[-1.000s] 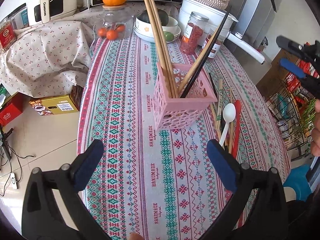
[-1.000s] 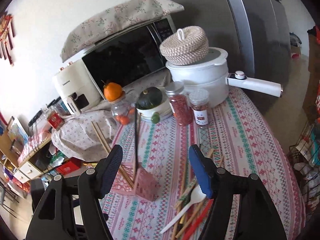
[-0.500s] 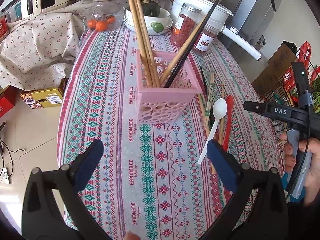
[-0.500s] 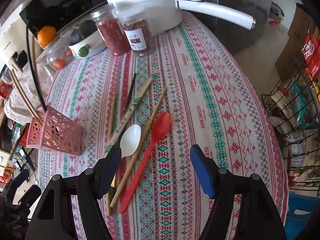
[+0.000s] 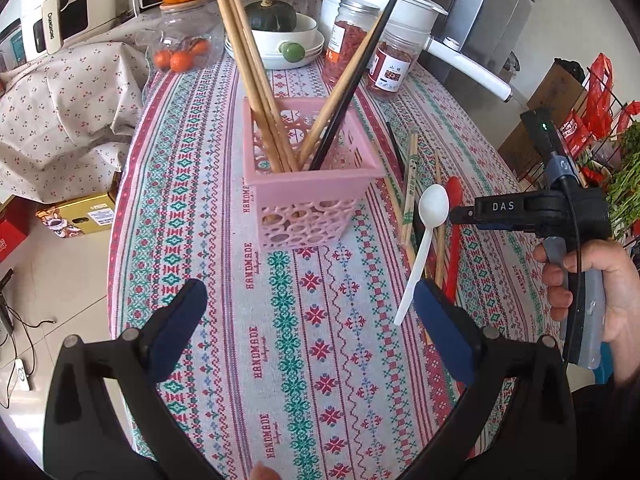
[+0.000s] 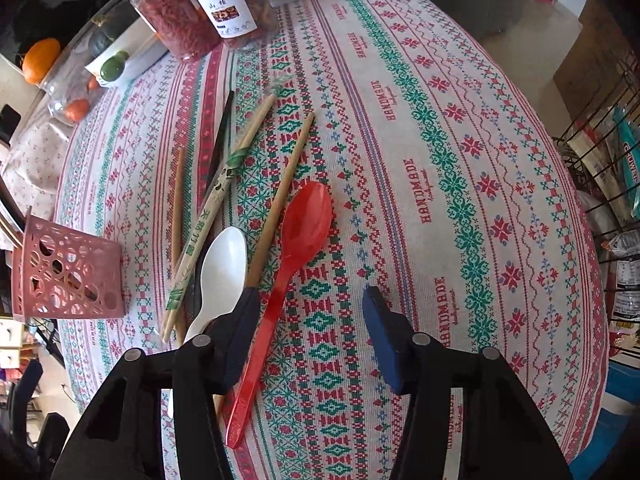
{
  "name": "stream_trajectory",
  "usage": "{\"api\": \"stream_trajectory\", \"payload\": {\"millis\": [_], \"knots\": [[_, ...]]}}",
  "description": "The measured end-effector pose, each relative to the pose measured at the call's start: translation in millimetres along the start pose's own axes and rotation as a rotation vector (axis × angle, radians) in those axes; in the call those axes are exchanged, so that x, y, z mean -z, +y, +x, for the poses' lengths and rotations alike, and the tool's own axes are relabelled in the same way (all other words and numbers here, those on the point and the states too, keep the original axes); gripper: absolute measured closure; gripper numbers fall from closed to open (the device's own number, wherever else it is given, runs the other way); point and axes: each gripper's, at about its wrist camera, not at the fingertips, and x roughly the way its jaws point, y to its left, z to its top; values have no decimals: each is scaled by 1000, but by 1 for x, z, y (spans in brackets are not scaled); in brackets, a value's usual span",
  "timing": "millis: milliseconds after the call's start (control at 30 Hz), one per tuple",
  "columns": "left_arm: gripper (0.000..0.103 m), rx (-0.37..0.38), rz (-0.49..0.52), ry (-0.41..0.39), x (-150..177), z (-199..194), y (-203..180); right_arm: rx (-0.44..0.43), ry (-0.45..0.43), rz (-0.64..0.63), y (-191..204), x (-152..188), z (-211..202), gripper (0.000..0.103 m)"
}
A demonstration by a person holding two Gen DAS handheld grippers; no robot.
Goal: Organize utensils
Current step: 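Lower the right tool onto the red plastic spoon and grasp it, then lift the red spoon with the right tool while the left tool grasps chopsticks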
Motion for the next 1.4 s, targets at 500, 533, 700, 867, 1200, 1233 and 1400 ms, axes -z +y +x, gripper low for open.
{"api": "stream_trajectory", "payload": {"millis": [500, 533, 700, 867, 1200, 1233, 1400], "knots": [[0, -33, 211, 8, 4, -3, -42, -22, -18, 15, -17, -7, -6, 95], [0, -35, 222, 17, 4, -1, -46, -25, -26, 14, -20, -7, -10, 95], [0, -30, 247, 59, -2, 5, -67, -48, -65, 17, -43, -2, -31, 95], [0, 3, 255, 81, -12, 14, -98, -78, -93, 24, -64, 6, -48, 95], [35, -78, 298, 111, -70, 67, -150, -136, -94, 57, -95, 1, -54, 96], [40, -81, 291, 117, -78, 74, -151, -138, -94, 56, -97, 0, -54, 96], [77, -87, 272, 149, -105, 116, -151, -154, -95, 54, -104, -6, -52, 96]]}}
